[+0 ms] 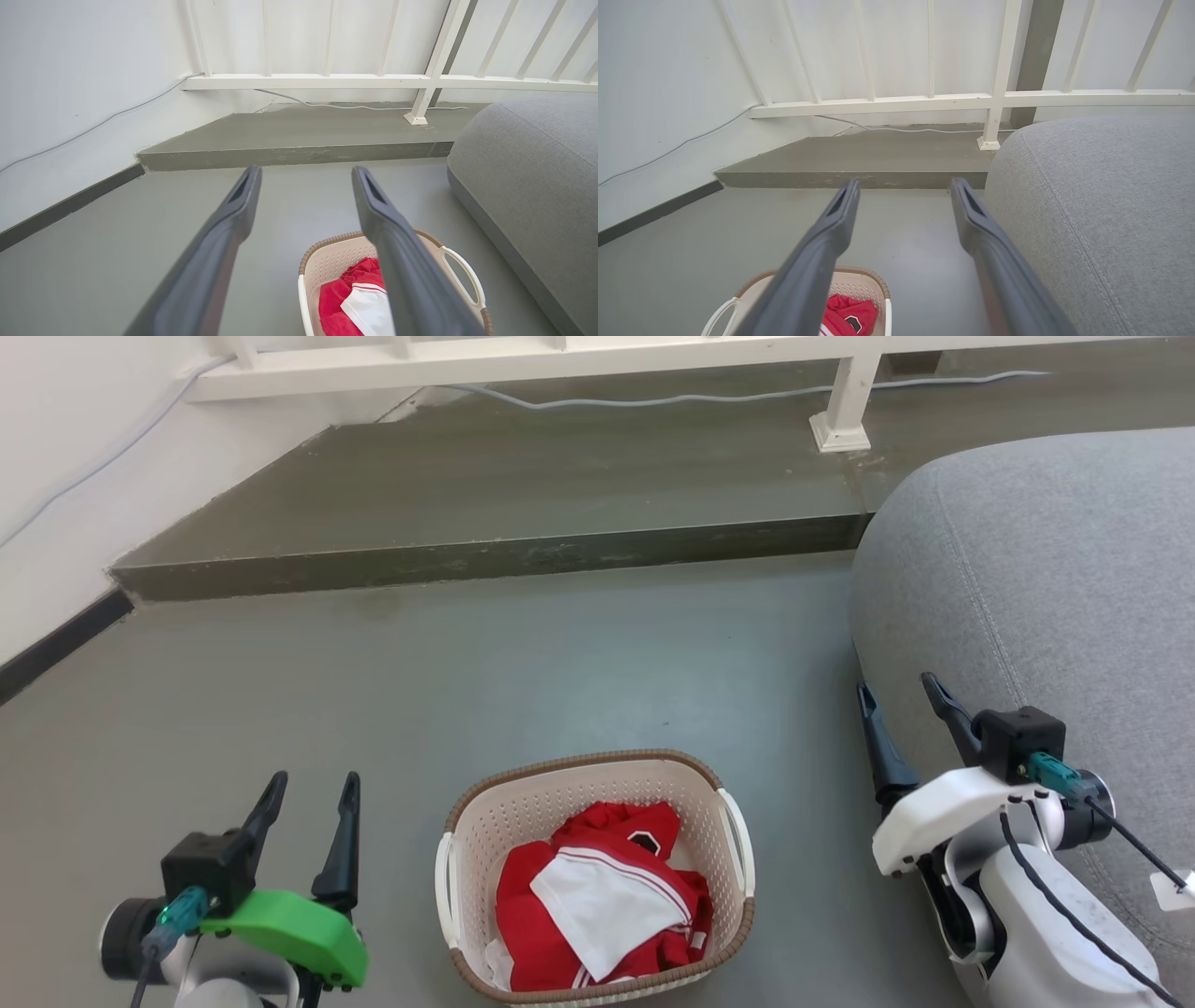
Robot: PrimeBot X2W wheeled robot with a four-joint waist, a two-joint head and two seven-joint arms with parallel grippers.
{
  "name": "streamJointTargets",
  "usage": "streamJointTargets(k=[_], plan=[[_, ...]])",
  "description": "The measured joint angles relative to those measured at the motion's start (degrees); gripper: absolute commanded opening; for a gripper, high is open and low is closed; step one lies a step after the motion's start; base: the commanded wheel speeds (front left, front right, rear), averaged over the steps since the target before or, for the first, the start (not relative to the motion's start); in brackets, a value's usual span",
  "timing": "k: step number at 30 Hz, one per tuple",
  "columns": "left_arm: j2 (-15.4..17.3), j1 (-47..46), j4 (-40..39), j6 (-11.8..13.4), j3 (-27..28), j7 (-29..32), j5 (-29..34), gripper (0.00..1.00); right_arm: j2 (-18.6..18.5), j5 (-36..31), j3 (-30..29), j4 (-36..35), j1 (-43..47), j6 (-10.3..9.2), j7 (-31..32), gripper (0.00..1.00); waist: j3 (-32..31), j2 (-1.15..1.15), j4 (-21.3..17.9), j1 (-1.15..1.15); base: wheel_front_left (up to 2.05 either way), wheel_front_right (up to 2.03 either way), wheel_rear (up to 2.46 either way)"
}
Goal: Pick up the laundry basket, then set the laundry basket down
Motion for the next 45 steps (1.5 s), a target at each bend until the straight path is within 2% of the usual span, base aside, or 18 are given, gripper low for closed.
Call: streamJointTargets(k=[16, 45], plan=[[-1.35, 7.95, -5.23, 0.09, 6.66, 0.0, 5.14, 1.0, -0.15, -1.27, -3.27, -4.14, 5.85, -0.02, 0.0, 1.0, -0.91, 0.0, 0.25, 0.0, 0.0, 0.0, 0.0], [-5.84, 14.59, -12.65, 0.24, 10.9, 4.01, 11.32, 1.0, 0.75, -4.69, -6.27, -9.25, 9.41, -0.02, 1.24, 1.0, -1.26, 0.0, 0.13, 0.0, 0.0, 0.0, 0.0]])
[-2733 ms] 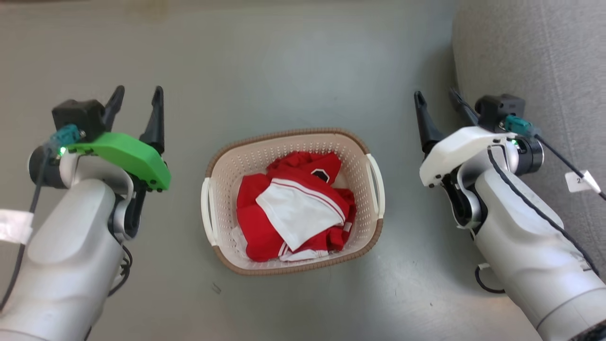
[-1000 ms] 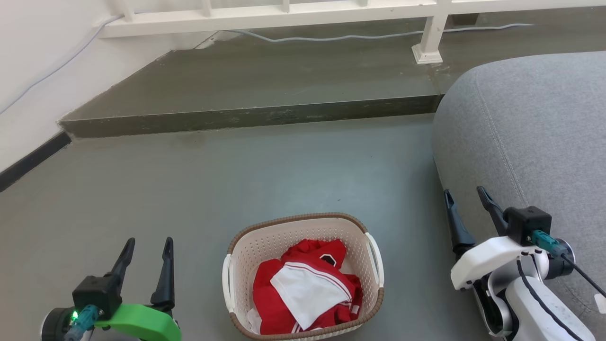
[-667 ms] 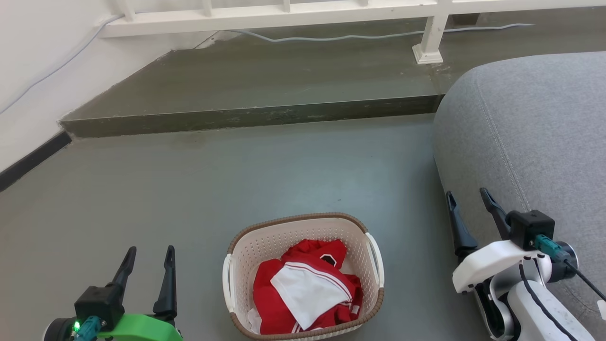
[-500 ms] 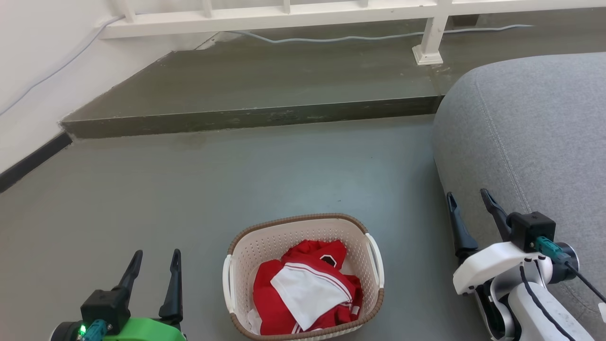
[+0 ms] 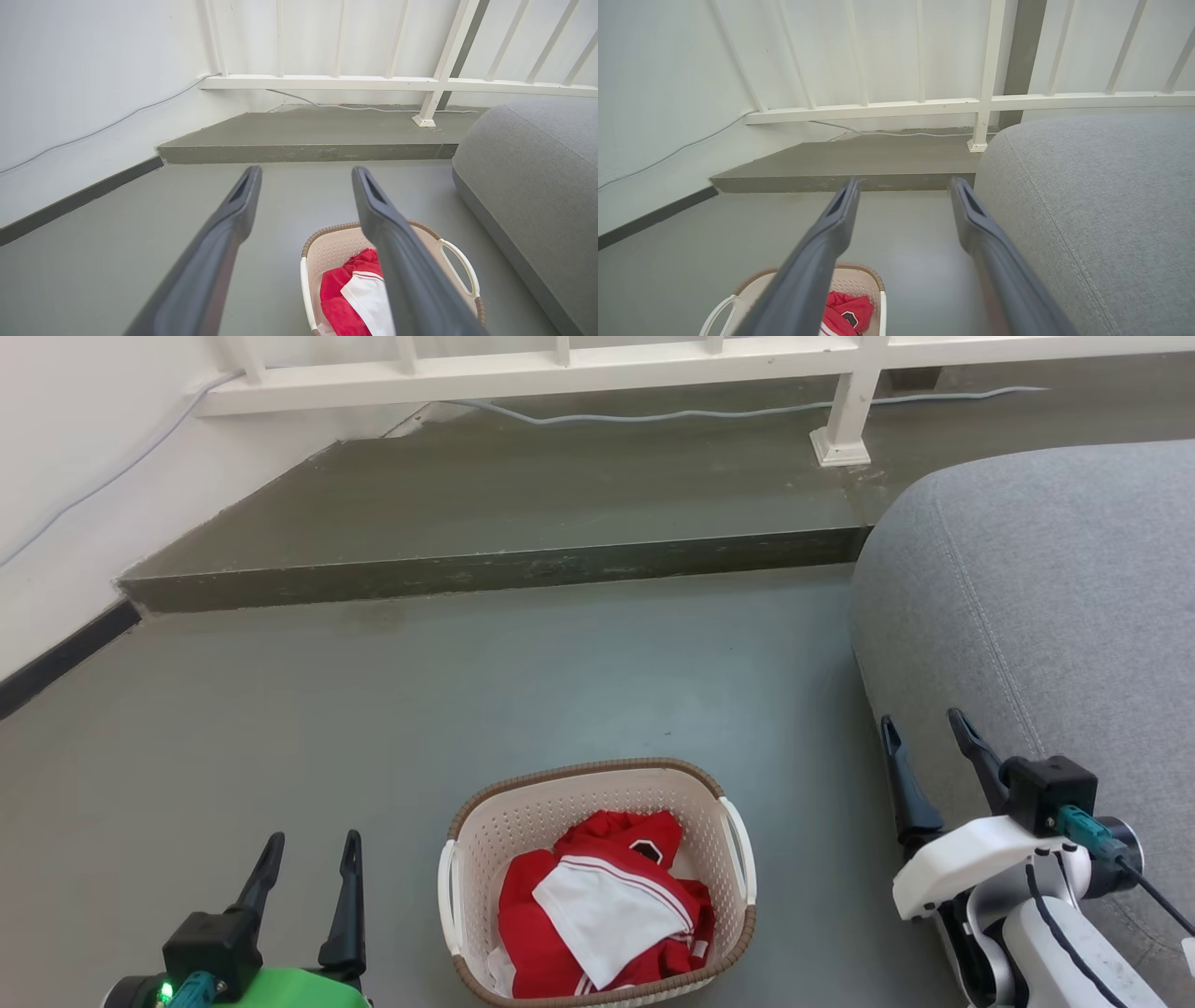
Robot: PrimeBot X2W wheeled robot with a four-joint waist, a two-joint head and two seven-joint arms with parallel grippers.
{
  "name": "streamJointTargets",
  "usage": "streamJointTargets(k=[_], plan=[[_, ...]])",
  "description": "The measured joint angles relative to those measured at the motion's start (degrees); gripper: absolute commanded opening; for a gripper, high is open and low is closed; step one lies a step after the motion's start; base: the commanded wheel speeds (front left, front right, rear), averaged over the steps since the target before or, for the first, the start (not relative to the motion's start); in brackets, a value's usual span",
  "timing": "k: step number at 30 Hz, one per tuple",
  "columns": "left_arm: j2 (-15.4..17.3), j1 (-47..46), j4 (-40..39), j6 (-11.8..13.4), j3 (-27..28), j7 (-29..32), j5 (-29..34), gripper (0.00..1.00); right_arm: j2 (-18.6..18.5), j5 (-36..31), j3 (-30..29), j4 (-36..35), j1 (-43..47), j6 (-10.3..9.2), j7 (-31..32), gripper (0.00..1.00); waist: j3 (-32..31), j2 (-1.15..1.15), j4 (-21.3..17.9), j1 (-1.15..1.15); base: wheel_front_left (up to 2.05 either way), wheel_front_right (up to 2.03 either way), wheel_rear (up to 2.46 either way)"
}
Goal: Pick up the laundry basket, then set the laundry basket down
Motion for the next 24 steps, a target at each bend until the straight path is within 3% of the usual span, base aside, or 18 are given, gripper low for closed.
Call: streamJointTargets(k=[20, 21, 24], plan=[[-1.92, 1.24, -3.9, 0.0, 2.02, 1.8, 3.44, 1.0, 0.49, -1.99, -1.54, -2.87, 1.5, 0.0, 2.14, 1.0, 0.3, 0.0, -0.11, 0.0, 0.0, 0.0, 0.0], [-1.96, 1.24, -3.5, 0.0, 1.91, 1.82, 3.53, 0.0, 0.62, -1.98, -1.54, -2.5, 1.51, 0.02, 2.22, 0.0, 0.3, 0.0, -0.1, 0.0, 0.0, 0.0, 0.0], [-2.38, 1.38, -2.13, -0.01, 1.42, 1.88, 3.39, 0.0, 1.43, -1.88, -1.37, -1.48, 2.69, 0.11, 2.23, 0.0, 0.31, 0.0, -0.1, 0.0, 0.0, 0.0, 0.0]])
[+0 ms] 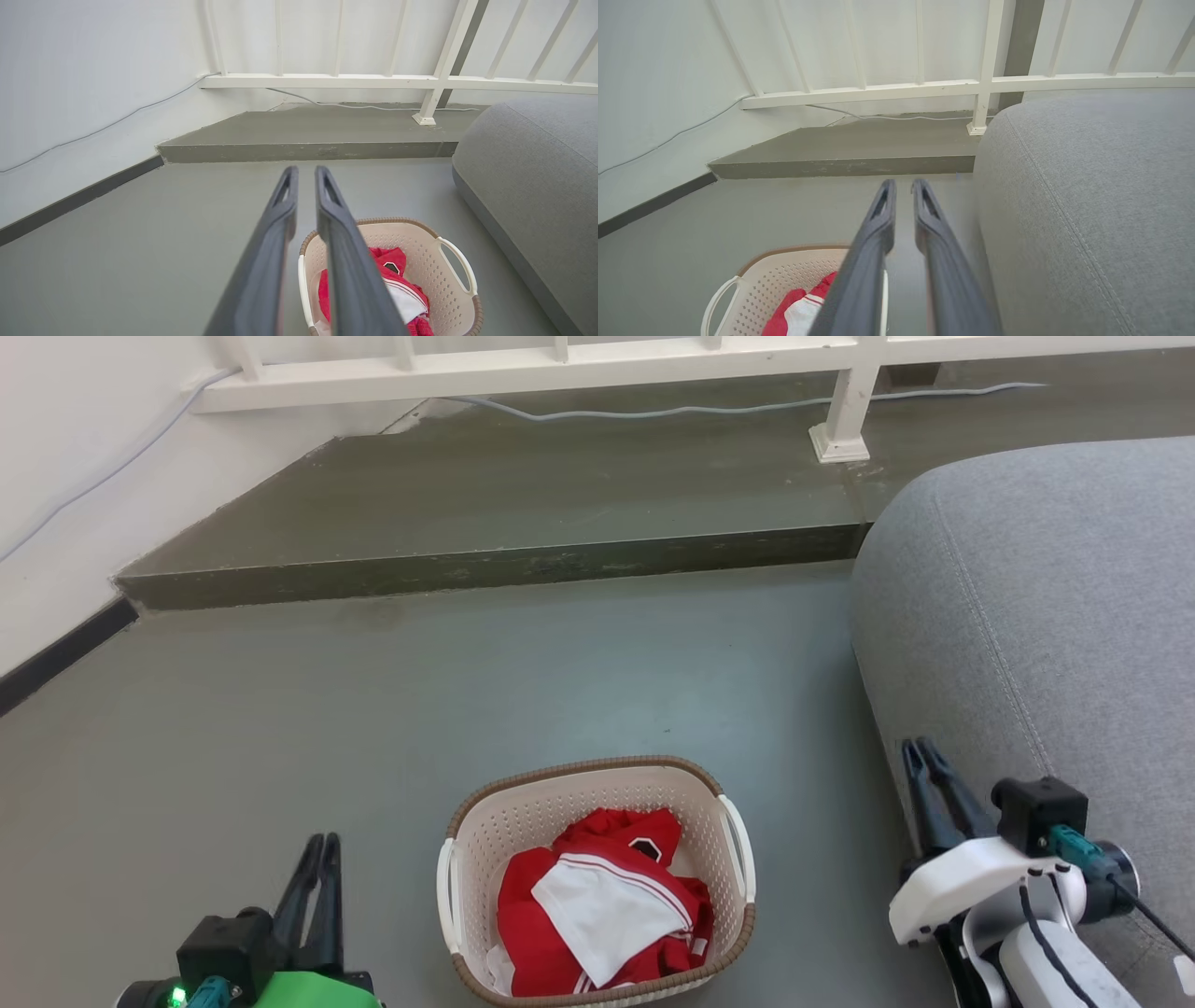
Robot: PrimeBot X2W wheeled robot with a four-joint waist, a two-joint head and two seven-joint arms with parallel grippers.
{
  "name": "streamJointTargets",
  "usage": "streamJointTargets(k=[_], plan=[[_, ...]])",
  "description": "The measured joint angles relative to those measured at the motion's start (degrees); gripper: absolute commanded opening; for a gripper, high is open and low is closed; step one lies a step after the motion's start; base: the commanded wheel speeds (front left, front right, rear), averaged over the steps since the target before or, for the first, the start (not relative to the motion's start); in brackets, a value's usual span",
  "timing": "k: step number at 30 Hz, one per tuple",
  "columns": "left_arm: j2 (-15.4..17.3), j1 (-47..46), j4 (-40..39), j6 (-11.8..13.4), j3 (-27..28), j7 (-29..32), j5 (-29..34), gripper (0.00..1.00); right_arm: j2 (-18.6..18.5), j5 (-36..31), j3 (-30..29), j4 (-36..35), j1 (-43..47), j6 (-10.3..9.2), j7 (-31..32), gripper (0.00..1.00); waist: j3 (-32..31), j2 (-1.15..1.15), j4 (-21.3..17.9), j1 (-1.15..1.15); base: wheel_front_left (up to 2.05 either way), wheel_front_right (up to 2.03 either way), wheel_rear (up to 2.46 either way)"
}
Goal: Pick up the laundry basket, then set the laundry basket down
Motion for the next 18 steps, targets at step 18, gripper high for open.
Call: streamJointTargets(k=[18], plan=[[-1.27, 1.18, -0.89, -1.07, 1.03, 0.27, -12.55, 0.0, 1.29, 12.69, -2.66, -0.62, 1.02, 2.07, 1.43, 0.0, -0.38, 0.0, 0.62, 0.0, 0.0, 0.0, 0.0]])
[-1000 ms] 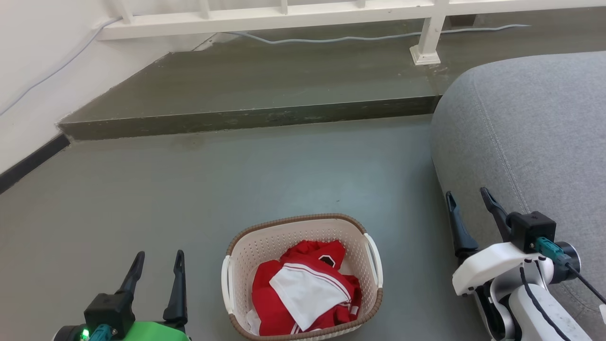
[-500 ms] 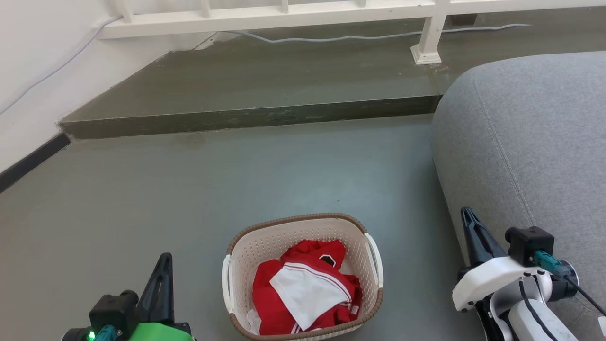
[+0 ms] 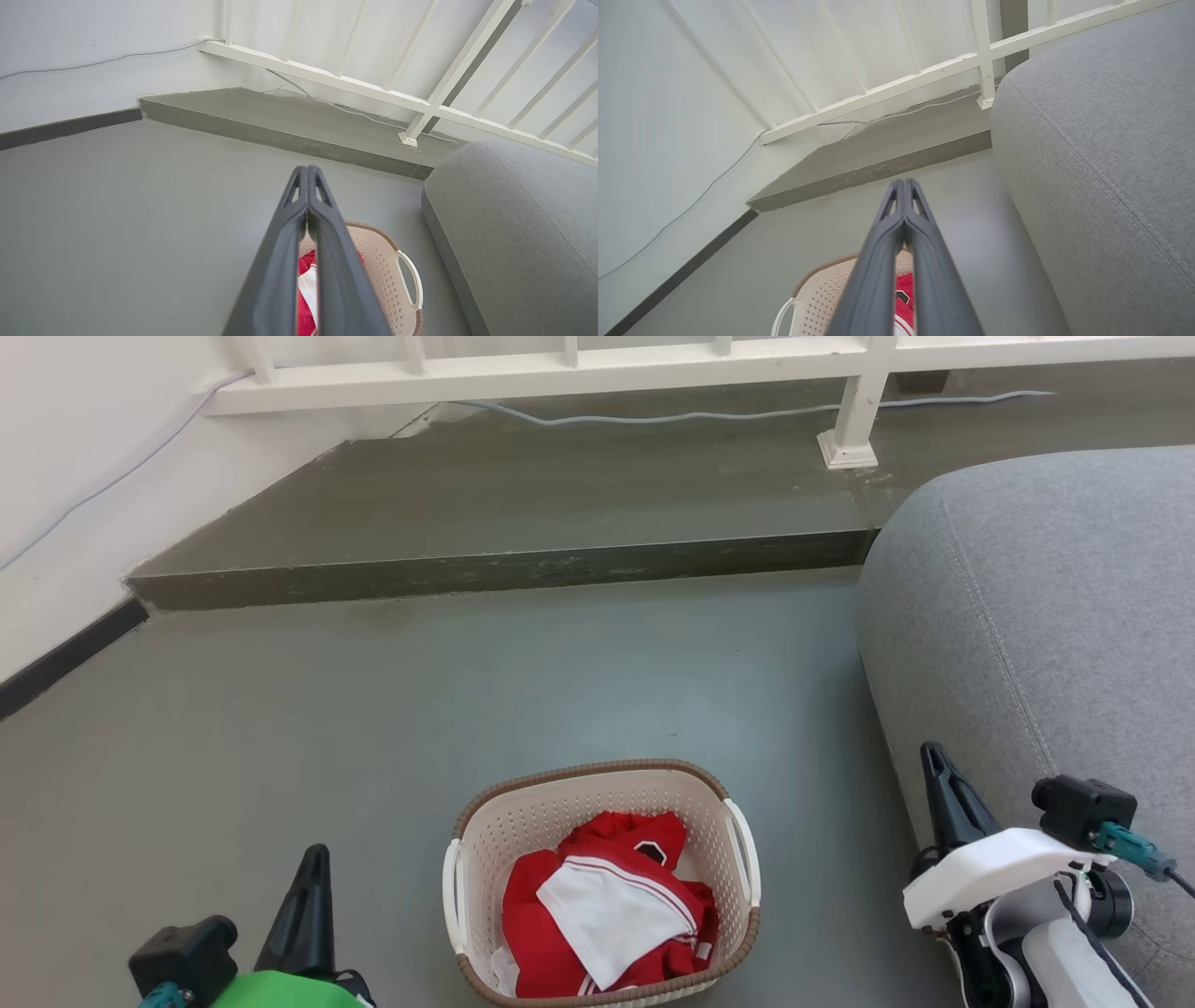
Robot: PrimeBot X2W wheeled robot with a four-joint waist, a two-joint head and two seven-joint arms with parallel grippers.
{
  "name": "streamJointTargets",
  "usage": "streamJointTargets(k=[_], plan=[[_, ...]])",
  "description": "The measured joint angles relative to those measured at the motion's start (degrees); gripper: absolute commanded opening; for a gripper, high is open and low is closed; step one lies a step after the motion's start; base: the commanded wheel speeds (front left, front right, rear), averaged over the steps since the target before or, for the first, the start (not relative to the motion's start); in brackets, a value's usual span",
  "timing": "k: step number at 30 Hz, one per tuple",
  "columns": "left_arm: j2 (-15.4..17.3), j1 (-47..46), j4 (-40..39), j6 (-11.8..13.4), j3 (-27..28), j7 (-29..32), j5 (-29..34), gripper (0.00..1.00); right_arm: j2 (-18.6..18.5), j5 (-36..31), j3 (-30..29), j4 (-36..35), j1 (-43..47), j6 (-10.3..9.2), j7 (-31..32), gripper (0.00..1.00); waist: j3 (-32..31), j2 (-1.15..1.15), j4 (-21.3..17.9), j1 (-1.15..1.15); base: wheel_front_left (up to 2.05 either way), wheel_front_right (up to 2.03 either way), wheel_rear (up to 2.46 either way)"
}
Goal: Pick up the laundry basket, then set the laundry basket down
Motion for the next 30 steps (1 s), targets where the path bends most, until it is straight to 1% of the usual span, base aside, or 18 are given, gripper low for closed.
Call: streamJointTargets(k=[7, 10, 12, 15, 27, 30], plan=[[-0.09, -0.08, 1.0, -0.52, 1.26, 0.89, -5.25, 0.0, 0.35, 5.27, -1.87, -0.04, 0.0, 0.88, 1.36, 0.0, -0.17, 0.0, 0.23, 0.0, 0.0, 0.0, 0.0], [-0.09, -0.18, 1.3, -0.54, 1.72, 1.18, -7.55, 0.0, 0.63, 7.45, -2.48, -0.05, -0.01, 0.97, 1.69, 0.0, -0.24, 0.0, 0.34, 0.0, 0.0, 0.0, 0.0], [-0.09, -0.3, 1.45, -1.05, 2.24, 1.53, -9.25, 0.0, 0.8, 9.02, -3.04, -0.04, -0.01, 1.47, 2.16, 0.0, -0.3, 0.0, 0.41, 0.0, 0.0, 0.0, 0.0], [-0.08, -0.71, 1.92, -1.54, 2.75, 1.75, -11.41, 0.0, 0.97, 11.27, -3.71, -0.04, -0.01, 1.56, 2.69, 0.0, -0.37, 0.0, 0.51, 0.0, 0.0, 0.0, 0.0], [-0.09, -2.2, 4.21, -3.03, 4.52, 3.3, -21.0, 0.0, 1.64, 20.26, -6.45, 0.03, -0.04, 3.43, 4.7, 0.0, -0.69, 0.0, 0.92, 0.0, 0.0, 0.0, 0.0], [-0.1, -2.71, 4.98, -3.55, 4.76, 3.78, -23.1, 0.0, 1.71, 22.67, -7.25, 0.09, -0.06, 3.61, 5.22, 0.0, -0.77, 0.0, 1.03, 0.0, 0.0, 0.0, 0.0]])
